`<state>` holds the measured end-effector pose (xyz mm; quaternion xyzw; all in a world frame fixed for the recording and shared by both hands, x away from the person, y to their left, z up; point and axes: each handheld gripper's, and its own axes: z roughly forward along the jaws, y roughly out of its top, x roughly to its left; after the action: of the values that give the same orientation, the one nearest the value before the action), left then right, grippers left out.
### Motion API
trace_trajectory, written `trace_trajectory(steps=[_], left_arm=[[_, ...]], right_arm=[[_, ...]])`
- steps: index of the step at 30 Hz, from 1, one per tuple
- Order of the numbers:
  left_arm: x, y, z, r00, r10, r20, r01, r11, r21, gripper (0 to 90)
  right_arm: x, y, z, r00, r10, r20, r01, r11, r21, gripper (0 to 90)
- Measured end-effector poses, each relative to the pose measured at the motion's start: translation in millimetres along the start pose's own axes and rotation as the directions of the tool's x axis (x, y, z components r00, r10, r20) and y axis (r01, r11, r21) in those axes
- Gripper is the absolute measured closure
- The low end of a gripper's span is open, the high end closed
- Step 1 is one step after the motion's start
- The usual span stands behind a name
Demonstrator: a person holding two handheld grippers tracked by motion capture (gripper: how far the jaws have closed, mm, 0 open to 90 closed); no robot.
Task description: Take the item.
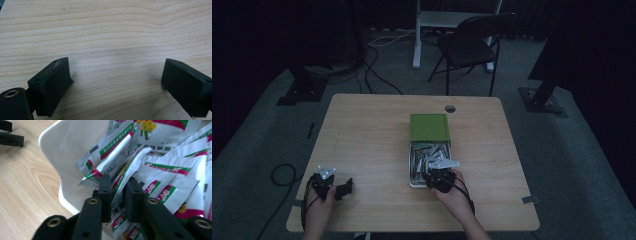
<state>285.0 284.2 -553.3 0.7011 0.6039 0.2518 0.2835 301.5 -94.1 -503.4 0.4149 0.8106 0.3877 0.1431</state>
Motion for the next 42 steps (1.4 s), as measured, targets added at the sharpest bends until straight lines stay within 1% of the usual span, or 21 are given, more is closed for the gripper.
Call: trace_trajectory(steps=[3, 10, 15, 19, 24, 30, 35, 42], left_arm=[[0.0, 0.0, 0.0, 1.0000, 0.000, 0.000, 0.000, 1.0000, 0.000, 9.5], [0.0, 0.0, 0.0, 1.0000, 0.000, 0.000, 0.000, 1.0000, 0.000, 9.5], [0.0, 0.0, 0.1, 1.0000, -0.001, 0.000, 0.001, 1.0000, -0.001, 9.5], [0.0, 0.0, 0.0, 1.0000, 0.000, 0.000, 0.000, 1.0000, 0.000, 9.5], [0.0, 0.0, 0.1, 1.0000, -0.001, 0.000, 0.001, 1.0000, -0.001, 9.5], [0.0, 0.0, 0.1, 1.0000, 0.000, 0.000, 0.000, 1.0000, -0.001, 9.5], [0.0, 0.0, 0.0, 1.0000, 0.000, 0.000, 0.000, 1.0000, 0.000, 9.5], [0.0, 0.0, 0.0, 1.0000, 0.000, 0.000, 0.000, 1.0000, 0.000, 9.5]], right_arm=[[2.4, -1.1, 1.6, 1.0000, -0.002, 0.005, 0.002, 1.000, 0.008, 83.7], [0.7, 0.3, -2.3, 0.9989, 0.047, 0.001, -0.047, 0.999, -0.003, 85.4], [0.4, 2.5, -7.5, 0.9989, 0.046, 0.000, -0.046, 0.999, -0.009, 85.7], [-1.6, 4.1, -10.4, 0.9982, 0.060, -0.004, -0.060, 0.998, -0.018, 85.9], [-3.8, 6.1, -14.4, 0.9978, 0.066, -0.005, -0.066, 0.997, -0.029, 86.0], [-7.7, 11.6, -24.1, 0.9966, 0.083, -0.005, -0.083, 0.995, -0.057, 86.2], [-11.4, 17.6, -33.7, 0.9930, 0.116, -0.022, -0.117, 0.990, -0.083, 86.2], [-17.4, 25.3, -48.6, 0.9928, 0.118, -0.022, -0.120, 0.985, -0.126, 86.3]])
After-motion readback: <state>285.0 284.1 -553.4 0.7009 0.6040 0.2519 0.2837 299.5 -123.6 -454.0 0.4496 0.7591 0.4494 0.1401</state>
